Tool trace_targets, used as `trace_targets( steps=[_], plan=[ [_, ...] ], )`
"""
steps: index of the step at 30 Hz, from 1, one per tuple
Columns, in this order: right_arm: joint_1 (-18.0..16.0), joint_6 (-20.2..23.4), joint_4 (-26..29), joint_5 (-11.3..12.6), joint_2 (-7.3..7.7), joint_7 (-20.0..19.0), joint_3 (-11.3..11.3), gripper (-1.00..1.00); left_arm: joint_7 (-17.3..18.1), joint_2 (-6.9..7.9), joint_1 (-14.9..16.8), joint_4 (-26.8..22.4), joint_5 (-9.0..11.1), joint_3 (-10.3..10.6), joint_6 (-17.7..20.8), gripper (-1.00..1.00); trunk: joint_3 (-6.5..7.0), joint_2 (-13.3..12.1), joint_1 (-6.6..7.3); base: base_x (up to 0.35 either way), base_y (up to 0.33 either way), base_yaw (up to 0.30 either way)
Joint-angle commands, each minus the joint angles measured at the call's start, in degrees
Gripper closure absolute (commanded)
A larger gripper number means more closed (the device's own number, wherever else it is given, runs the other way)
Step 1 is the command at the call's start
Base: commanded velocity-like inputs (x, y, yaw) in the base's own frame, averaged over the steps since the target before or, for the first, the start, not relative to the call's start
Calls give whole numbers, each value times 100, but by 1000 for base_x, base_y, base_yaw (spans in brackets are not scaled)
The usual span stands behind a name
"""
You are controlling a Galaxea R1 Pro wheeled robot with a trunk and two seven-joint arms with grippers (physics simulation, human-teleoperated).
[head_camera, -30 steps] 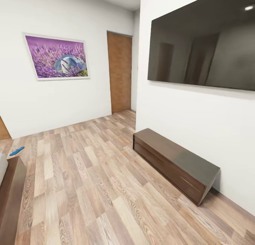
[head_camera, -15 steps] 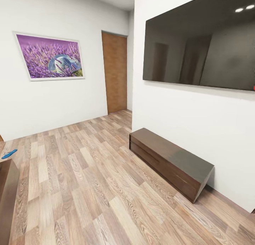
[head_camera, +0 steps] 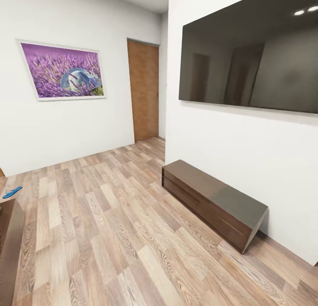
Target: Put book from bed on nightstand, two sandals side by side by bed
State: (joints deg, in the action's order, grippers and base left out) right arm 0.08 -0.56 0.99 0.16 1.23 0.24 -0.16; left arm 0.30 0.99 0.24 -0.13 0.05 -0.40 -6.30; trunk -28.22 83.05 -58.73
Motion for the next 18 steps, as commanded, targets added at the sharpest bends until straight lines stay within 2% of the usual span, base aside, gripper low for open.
trace_targets(
  steps=[1, 7, 18],
  plan=[
    [1, -6, 6, 2, 0, 2, -2, -100, 4, 2, 2, 4, 1, -3, -17, -100, -5, 3, 0, 0, 184, -1],
    [1, -39, 4, 2, -3, 2, 0, -100, -1, 5, 2, 4, 3, -4, -19, -100, -5, 3, 0, 0, 157, 0],
    [1, -173, -3, 2, -4, 2, 3, -100, -3, 6, 2, 4, 4, 0, -20, -100, -5, 3, 0, 0, 32, 0]
  ],
)
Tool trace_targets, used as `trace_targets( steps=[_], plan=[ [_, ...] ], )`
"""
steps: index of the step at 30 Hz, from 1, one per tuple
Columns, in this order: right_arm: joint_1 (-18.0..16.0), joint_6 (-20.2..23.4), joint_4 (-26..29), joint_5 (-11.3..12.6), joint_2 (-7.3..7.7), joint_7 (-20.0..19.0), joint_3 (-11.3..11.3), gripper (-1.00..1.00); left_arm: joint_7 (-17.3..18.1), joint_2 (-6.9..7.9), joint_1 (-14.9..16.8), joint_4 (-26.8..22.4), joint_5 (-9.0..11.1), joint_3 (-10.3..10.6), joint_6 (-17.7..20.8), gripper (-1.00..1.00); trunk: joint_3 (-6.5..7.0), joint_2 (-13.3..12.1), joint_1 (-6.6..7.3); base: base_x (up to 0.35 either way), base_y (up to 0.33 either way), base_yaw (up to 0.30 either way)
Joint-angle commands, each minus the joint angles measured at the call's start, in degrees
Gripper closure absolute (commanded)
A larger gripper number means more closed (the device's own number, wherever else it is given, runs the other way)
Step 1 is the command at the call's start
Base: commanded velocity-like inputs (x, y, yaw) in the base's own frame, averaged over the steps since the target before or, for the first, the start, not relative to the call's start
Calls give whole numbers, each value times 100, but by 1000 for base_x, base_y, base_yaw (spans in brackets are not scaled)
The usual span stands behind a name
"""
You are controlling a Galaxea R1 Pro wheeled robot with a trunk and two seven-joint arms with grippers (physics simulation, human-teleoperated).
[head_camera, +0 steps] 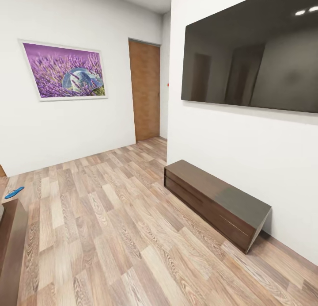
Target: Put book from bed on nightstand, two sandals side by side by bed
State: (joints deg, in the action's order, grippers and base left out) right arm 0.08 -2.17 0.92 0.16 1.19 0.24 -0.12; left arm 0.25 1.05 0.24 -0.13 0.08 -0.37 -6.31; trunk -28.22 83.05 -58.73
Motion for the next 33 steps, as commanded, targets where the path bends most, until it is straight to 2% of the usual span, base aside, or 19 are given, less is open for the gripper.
trace_targets(
  steps=[1, 8, 25, 33],
  plan=[
    [1, -16, 4, 2, 1, 2, 0, -100, 2, 1, 2, 4, 1, -2, -19, -100, -5, 2, 0, 0, 8, 0],
    [1, -26, -2, 2, 3, 2, -3, -100, 4, 1, 2, 4, 1, 1, -19, -100, -5, 2, 0, 0, 4, -68],
    [1, -29, -4, 2, -4, 2, -4, -100, 5, 1, 2, 4, 1, 2, -19, -100, -5, 2, 0, 0, 24, -247],
    [1, -29, -4, 2, -11, 2, 2, -100, 2, 1, 2, 4, 1, 2, -19, -100, -5, 2, 0, 0, 32, -83]
  ],
)
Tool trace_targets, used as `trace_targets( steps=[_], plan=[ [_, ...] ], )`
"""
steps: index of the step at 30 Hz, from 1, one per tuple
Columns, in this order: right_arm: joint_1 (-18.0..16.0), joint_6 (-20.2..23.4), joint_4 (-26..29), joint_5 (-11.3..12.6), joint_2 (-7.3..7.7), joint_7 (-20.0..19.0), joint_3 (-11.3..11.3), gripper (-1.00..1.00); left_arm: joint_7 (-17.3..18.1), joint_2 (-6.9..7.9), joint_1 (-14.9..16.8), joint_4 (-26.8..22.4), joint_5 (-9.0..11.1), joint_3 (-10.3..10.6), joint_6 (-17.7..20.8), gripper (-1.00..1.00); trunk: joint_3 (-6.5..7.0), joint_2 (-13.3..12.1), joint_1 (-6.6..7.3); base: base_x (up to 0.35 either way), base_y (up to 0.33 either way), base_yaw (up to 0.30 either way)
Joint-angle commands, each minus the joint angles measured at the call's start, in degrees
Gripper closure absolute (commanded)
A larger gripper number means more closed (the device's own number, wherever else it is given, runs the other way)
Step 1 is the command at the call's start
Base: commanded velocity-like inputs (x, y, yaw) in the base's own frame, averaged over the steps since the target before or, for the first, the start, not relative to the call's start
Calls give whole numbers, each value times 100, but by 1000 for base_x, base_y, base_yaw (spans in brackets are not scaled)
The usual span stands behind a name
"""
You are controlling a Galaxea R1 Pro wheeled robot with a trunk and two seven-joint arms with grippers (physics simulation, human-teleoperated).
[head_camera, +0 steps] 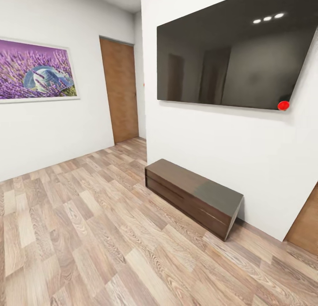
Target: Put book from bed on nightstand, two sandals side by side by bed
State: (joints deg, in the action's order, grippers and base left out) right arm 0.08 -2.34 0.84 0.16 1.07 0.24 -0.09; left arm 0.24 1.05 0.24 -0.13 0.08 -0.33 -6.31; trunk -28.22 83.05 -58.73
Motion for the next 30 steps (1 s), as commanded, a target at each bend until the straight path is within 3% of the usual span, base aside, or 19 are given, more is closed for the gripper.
trace_targets(
  steps=[1, 20, 30],
  plan=[
    [1, -12, 4, 2, 0, 2, -1, -100, 2, 1, 2, 4, 1, -3, -19, -100, -5, 2, 0, 0, 10, -27],
    [1, -12, 6, 2, 7, 2, 0, -100, 2, 1, 2, 4, 0, -3, -19, -100, -5, 2, 0, 0, 2, -9],
    [1, -12, 7, 2, -1, 2, -1, -100, 2, 1, 2, 4, -4, -3, -35, -100, -5, 2, 0, 12, 21, -171]
  ],
)
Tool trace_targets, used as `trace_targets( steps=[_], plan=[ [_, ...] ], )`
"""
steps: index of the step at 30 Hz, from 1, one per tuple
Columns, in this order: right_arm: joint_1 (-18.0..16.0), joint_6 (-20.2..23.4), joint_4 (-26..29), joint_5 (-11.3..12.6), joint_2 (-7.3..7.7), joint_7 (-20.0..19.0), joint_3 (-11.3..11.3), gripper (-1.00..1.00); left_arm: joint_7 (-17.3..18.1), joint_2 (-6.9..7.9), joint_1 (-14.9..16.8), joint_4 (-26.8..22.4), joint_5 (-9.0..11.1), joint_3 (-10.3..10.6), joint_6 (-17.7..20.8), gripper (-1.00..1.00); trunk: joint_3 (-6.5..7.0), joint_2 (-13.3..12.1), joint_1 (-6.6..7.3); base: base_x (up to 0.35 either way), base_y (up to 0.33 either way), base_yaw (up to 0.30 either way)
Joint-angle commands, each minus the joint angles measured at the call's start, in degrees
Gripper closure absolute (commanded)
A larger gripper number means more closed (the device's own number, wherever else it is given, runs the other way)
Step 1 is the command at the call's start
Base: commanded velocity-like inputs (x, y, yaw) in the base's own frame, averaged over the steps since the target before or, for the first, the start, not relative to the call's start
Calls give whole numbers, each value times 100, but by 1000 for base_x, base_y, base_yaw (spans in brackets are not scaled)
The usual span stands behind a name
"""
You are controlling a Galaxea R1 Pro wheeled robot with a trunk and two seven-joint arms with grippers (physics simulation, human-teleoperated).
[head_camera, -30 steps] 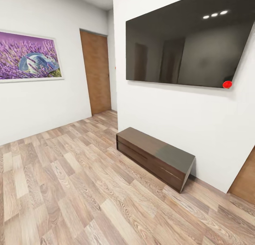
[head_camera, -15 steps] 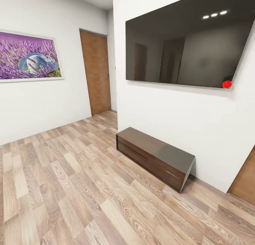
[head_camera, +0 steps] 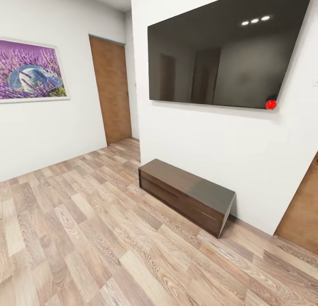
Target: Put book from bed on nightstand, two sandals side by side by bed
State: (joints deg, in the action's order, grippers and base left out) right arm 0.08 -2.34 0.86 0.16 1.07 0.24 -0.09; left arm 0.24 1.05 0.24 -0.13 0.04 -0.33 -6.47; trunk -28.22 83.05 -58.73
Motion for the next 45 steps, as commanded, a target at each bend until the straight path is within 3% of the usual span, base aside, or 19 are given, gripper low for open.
trace_targets(
  steps=[1, 45],
  plan=[
    [1, -12, 4, 2, -4, 2, 3, -100, 1, 1, 3, 4, -1, -3, -39, -100, -5, 2, 0, 15, 26, -158],
    [1, -12, 7, 2, -19, 2, 18, -100, -15, 1, 3, 4, -14, -3, -194, -100, -5, 2, 0, 2, 3, -19]
  ],
)
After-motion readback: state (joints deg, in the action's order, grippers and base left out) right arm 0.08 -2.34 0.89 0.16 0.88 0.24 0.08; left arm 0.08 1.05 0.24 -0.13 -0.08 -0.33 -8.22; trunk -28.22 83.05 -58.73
